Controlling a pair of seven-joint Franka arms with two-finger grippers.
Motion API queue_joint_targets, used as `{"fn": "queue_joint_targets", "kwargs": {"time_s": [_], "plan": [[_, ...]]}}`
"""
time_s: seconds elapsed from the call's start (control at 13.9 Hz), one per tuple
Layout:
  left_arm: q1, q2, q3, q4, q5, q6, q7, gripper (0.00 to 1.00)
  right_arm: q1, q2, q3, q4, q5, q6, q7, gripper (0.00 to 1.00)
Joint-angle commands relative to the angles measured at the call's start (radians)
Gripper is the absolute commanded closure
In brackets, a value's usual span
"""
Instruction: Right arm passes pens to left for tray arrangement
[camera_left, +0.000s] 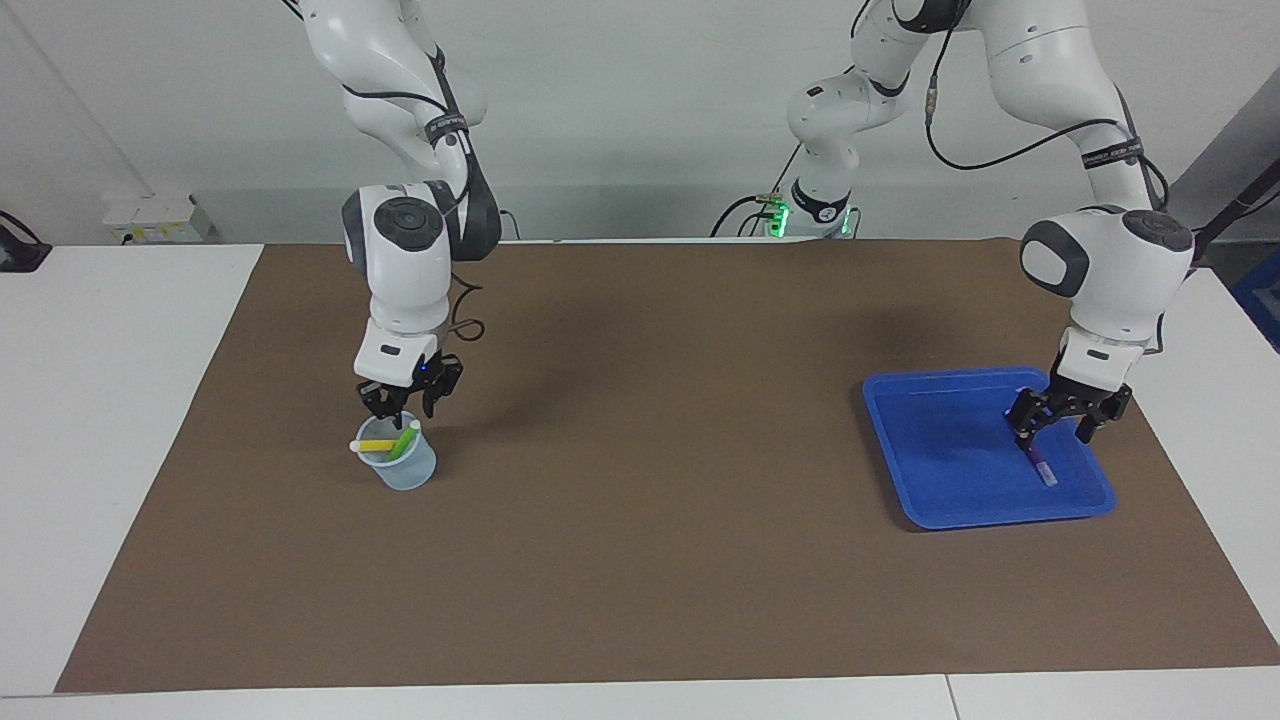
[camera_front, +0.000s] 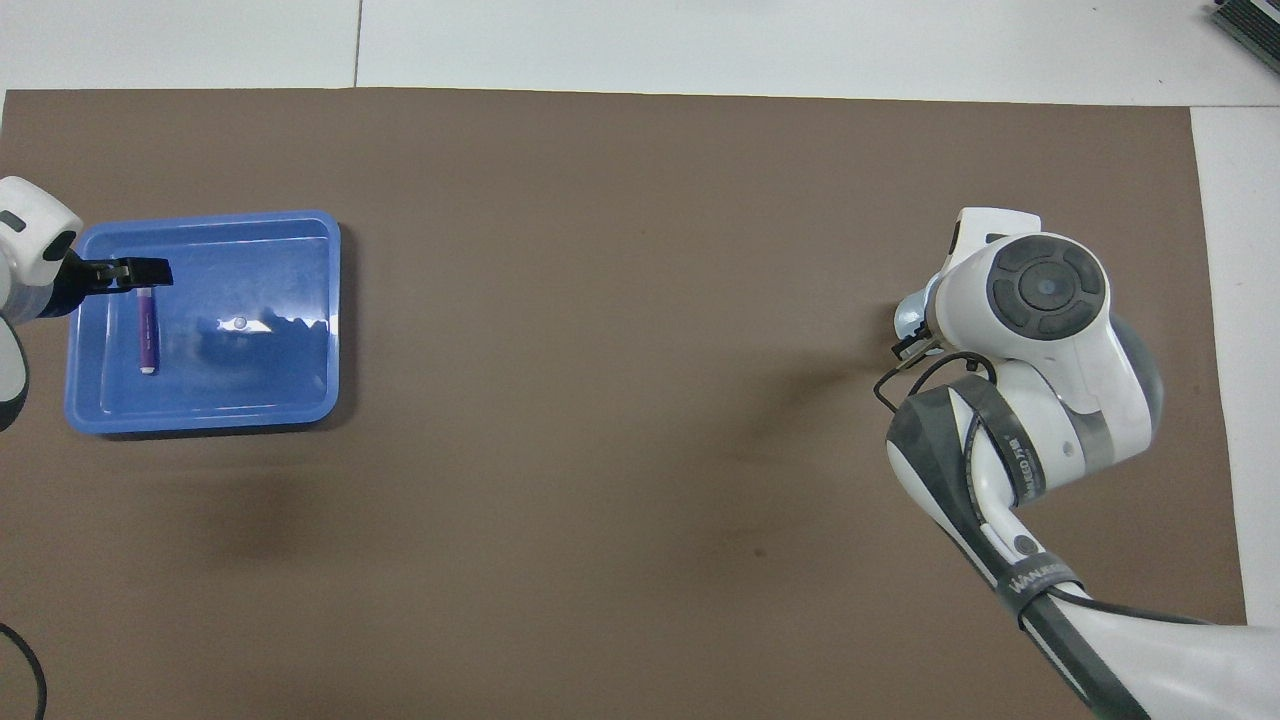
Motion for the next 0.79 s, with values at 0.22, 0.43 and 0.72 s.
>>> {"fn": "queue_joint_targets", "kwargs": {"time_s": [0.22,0.43,0.72], "plan": [[-0.03,-0.024,0.008,0.01,0.01,-0.093,-0.095,0.0,-0.004,0.006,0.002,0.012,-0.022,0.016,-0.018,0.6],[-0.052,-0.034,0.008,0.003,0.01,-0.143,-0.172,0.0,-0.004,0.008,0.002,0.017,-0.022,0.017,-0.021,0.6],[-0.064,-0.034,0.008,0.007,0.008,-0.162,-0.198,0.0,-0.005,0.014,0.002,0.026,-0.022,0.023,-0.041,0.58]]}}
